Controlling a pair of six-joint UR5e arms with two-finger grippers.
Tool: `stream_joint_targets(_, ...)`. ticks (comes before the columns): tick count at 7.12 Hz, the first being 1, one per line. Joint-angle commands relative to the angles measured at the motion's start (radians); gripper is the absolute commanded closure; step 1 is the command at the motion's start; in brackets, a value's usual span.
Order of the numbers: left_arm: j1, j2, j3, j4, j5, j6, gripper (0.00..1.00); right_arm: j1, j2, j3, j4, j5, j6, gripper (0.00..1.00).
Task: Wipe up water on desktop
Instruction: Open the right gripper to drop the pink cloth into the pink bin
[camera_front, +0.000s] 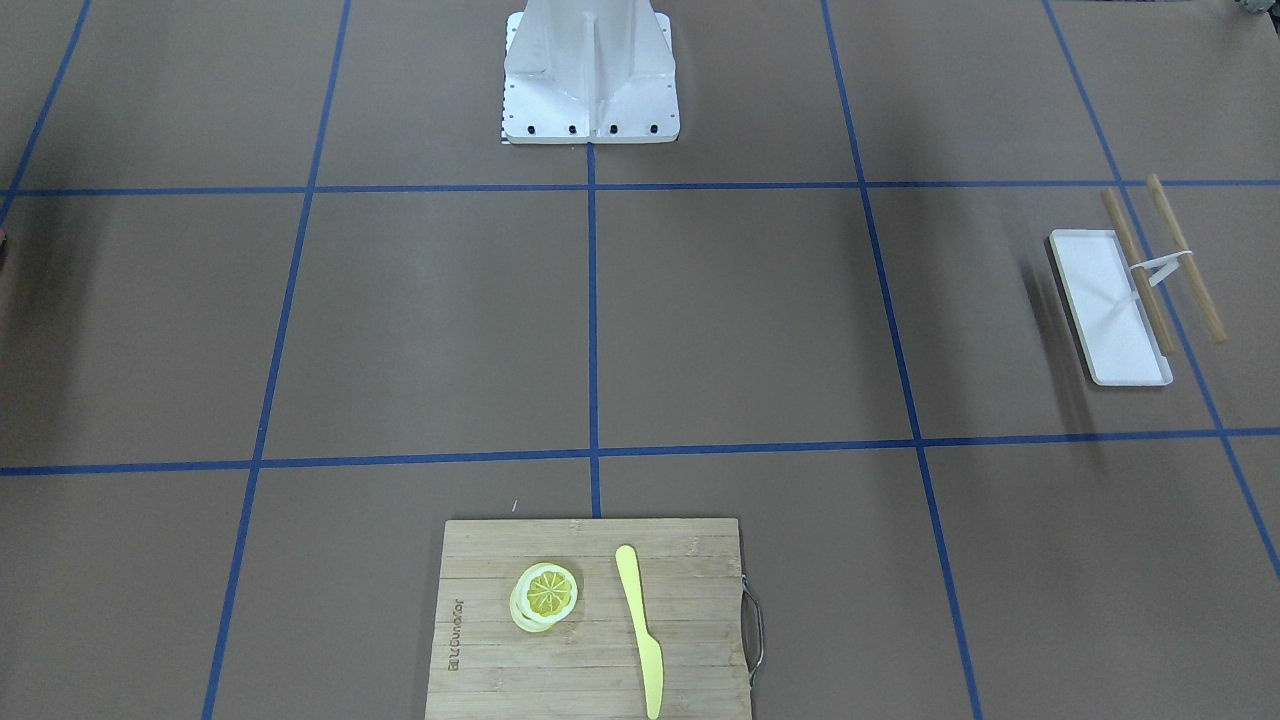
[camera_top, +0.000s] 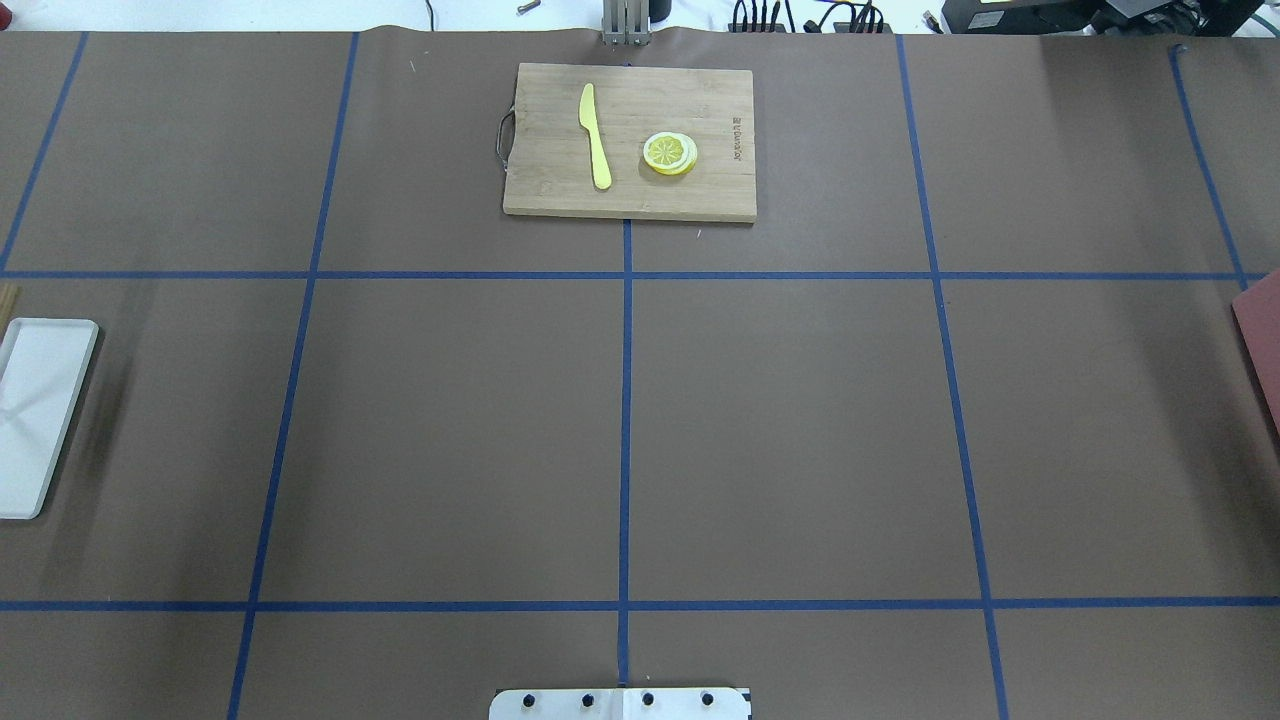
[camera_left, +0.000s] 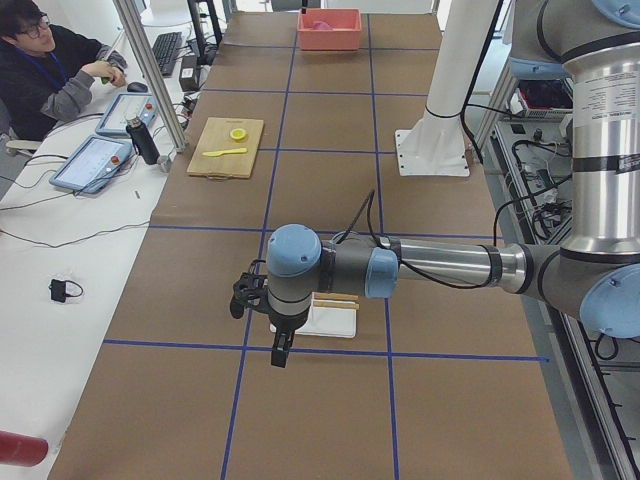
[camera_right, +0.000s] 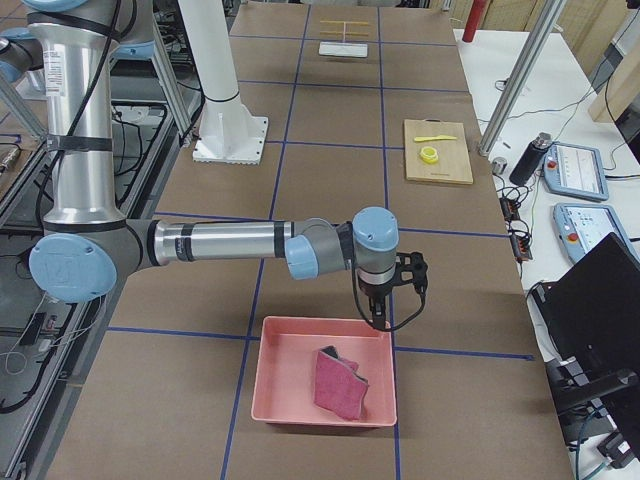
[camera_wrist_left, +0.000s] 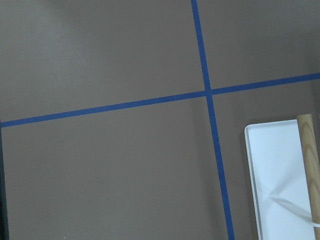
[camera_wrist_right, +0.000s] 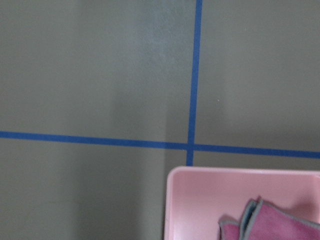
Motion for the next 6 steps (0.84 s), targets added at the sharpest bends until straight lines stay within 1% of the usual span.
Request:
stream_joint_targets(1,0.001,-0.001,0.003,0.002,-0.001,-0.001,0.02,0.079,-0.08,0.012,-0.019,-0.061,-0.078,0.0)
stream_joint_targets(2,0.002,-0.001,0.006,0.002,-0.001,-0.001,0.02,0.092,-0.082,0.015,-0.034,-0.09,-0.086,0.0)
stream_joint_targets(4,0.002,0.0,0.015,0.002,-0.001,0.001,0.02,0.097,-0.054,0.027,-0.119,-0.051,-0.089,0.0)
stream_joint_targets(5,0.002,-0.001,0.018,0.002,-0.001,0.001,0.02,0.098,-0.083,0.03,-0.108,0.004,-0.086,0.0)
stream_joint_targets(6,0.002,-0.001,0.018,0.002,-0.001,0.001,0.02,0.112,-0.097,0.021,-0.11,0.08,-0.081,0.0)
